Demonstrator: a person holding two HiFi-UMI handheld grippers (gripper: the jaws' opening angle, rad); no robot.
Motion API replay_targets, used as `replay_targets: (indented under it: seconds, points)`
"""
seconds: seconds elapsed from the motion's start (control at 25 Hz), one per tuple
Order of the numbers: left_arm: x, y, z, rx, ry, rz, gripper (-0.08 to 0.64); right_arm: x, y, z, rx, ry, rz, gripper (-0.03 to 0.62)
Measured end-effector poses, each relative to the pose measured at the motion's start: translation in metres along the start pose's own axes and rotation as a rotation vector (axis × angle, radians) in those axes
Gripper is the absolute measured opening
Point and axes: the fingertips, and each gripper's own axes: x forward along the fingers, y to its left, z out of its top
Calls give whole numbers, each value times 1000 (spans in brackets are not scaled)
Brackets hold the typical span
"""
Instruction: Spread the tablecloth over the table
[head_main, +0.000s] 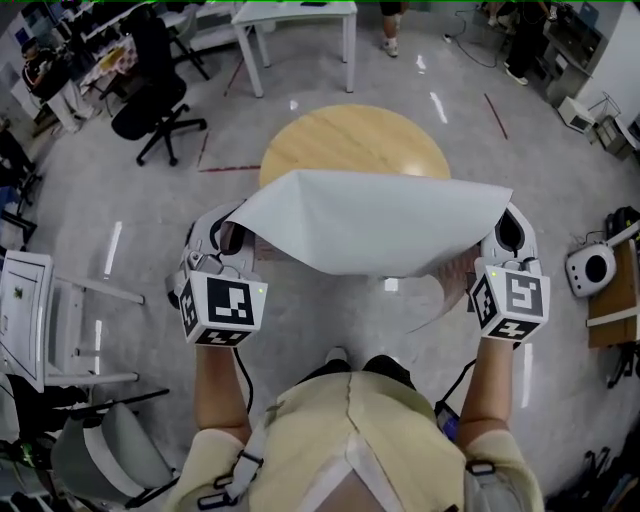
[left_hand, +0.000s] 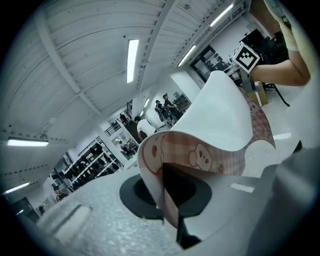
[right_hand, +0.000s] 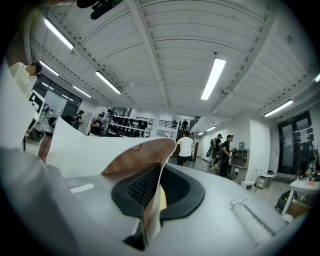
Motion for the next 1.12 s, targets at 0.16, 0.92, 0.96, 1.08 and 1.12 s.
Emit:
replay_targets:
  seconds: [0.16, 0.92, 0.96, 1.08, 1.12]
  points:
    - [35, 26, 4, 15, -15, 23, 5, 36, -2, 11, -34, -19, -29, 8]
    - [215, 102, 51, 48, 28, 142, 5, 245, -70, 15, -144, -49, 24, 9]
    - [224, 105, 54, 51, 33, 147, 5, 256, -74, 16, -147, -49, 31, 9]
    - [252, 117, 59, 57, 48, 163, 5, 287, -83, 17, -163, -55, 45, 9]
    - [260, 121, 58, 57, 55, 167, 5, 297, -83, 16, -166, -55, 49, 9]
